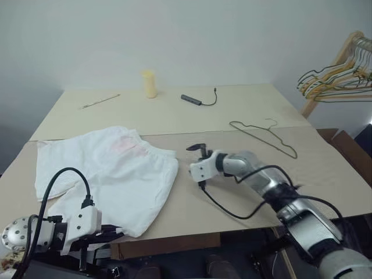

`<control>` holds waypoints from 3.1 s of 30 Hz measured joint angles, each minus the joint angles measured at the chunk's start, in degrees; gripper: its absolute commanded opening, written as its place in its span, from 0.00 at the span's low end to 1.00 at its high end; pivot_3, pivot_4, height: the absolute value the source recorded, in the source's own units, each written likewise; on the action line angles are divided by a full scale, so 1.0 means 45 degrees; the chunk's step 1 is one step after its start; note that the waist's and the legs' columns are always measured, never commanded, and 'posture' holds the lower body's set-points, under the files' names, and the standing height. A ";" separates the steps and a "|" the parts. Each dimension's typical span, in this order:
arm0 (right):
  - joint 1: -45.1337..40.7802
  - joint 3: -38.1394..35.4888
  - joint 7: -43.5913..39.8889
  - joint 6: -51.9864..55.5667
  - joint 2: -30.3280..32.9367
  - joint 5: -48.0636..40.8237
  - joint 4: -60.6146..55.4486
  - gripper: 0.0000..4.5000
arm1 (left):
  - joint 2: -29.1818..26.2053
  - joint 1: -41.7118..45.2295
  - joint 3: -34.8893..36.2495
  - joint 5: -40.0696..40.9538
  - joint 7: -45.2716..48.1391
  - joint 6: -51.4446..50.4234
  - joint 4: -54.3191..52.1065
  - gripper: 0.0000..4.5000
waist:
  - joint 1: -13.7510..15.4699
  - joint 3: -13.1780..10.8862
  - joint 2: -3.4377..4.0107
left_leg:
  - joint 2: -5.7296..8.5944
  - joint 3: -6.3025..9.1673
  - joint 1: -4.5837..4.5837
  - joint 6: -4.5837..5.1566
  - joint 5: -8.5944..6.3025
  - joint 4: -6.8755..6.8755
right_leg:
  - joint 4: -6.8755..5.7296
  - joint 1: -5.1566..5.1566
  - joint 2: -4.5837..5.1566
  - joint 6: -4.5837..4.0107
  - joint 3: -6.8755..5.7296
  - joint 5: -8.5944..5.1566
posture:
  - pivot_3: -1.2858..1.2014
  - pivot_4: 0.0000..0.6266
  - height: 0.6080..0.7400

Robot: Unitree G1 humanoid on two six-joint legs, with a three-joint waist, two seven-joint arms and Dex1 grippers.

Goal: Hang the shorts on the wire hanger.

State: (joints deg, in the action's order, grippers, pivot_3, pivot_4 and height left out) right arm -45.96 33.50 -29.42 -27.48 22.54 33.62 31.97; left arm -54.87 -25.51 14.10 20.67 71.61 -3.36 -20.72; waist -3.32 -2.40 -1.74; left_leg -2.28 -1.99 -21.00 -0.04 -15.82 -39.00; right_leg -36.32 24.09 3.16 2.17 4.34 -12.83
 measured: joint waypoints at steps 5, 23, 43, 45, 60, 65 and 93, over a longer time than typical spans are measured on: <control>-0.1498 0.0962 0.2143 -0.1601 -0.0870 0.1577 0.2279 1.00 | 0.0023 -0.0072 0.0098 -0.0006 -0.0068 -0.0177 -0.0373 0.01 | -0.0066 0.0000 0.0000 | 0.0012 0.0019 -0.0003 -0.0003 0.0001 0.0000 | -0.0029 0.0006 0.0009 -0.0001 -0.0001 0.0000 | 0.55 0.00 1.00; -0.4070 0.3083 0.5915 -0.3749 -0.2287 0.4532 0.7491 0.33 | 0.0035 -0.0516 0.0615 -0.0015 -0.0163 -0.0491 -0.0881 0.00 | -0.0182 0.0000 0.0000 | 0.0019 0.0041 0.0093 -0.0010 0.0006 0.0030 | -0.0158 -0.0006 0.0001 -0.0066 0.0007 -0.0053 | 0.55 0.00 1.00; -0.4208 0.2828 0.6032 -0.0928 -0.1741 0.4457 0.8733 0.00 | 0.0008 0.5383 -0.2219 -0.4386 -0.2307 0.1903 0.4825 0.00 | -0.0243 -0.0001 0.0003 | 0.0041 0.0075 0.0098 -0.0019 0.0015 0.0034 | -0.0164 -0.0020 0.0005 -0.0062 -0.0011 -0.0058 | 0.52 0.00 1.00; -0.4200 0.2537 0.5834 -0.0652 -0.1433 0.4186 0.8738 0.00 | 0.0085 0.7000 -0.3094 -0.5226 -0.2703 0.2560 0.6154 0.00 | -0.0335 -0.0005 0.0012 | 0.0047 0.0082 0.0077 -0.0020 0.0017 0.0034 | -0.0162 -0.0011 0.0011 -0.0060 -0.0020 -0.0057 | 0.51 0.00 1.00; -0.0145 -0.0075 0.1380 0.1687 0.2401 0.1434 0.2680 0.00 | 0.2907 1.4791 -0.7492 -0.9878 -0.7377 0.5625 1.4034 0.00 | -0.1265 0.0009 -0.0002 | 0.0089 0.0203 -0.0040 -0.0018 0.0015 0.0009 | -0.0106 0.0013 0.0052 0.0004 -0.0048 -0.0035 | 0.49 0.00 1.00; 0.2668 -0.1101 -0.1669 0.5143 0.3116 0.0719 -0.3297 0.00 | 0.3018 1.5500 -0.7950 -1.0689 -0.8950 0.6089 1.4974 0.00 | -0.1382 0.0009 -0.0003 | 0.0098 0.0314 -0.0037 -0.0019 0.0015 -0.0004 | -0.0141 0.0007 0.0045 0.0014 -0.0055 -0.0037 | 0.49 0.00 1.00; 0.4942 -0.0670 -0.7707 0.6707 0.4753 -0.2092 -1.0072 0.00 | -0.3733 0.1184 -0.1387 -0.0631 -0.0018 0.1826 0.2136 0.00 | -0.0165 0.0007 -0.0006 | 0.0054 0.0127 -0.0004 -0.0022 0.0015 -0.0024 | -0.0152 0.0008 0.0032 0.0057 -0.0079 -0.0125 | 0.51 0.00 1.00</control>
State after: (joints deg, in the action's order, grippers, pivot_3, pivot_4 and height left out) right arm -23.72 30.49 -64.10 2.71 43.93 24.21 -13.35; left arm -71.67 -20.18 7.86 17.83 71.53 4.86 -11.11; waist -4.06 -2.37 -1.77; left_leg -2.03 -1.41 -21.02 -0.14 -15.75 -39.11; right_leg -37.01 24.12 3.30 2.43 3.98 -13.39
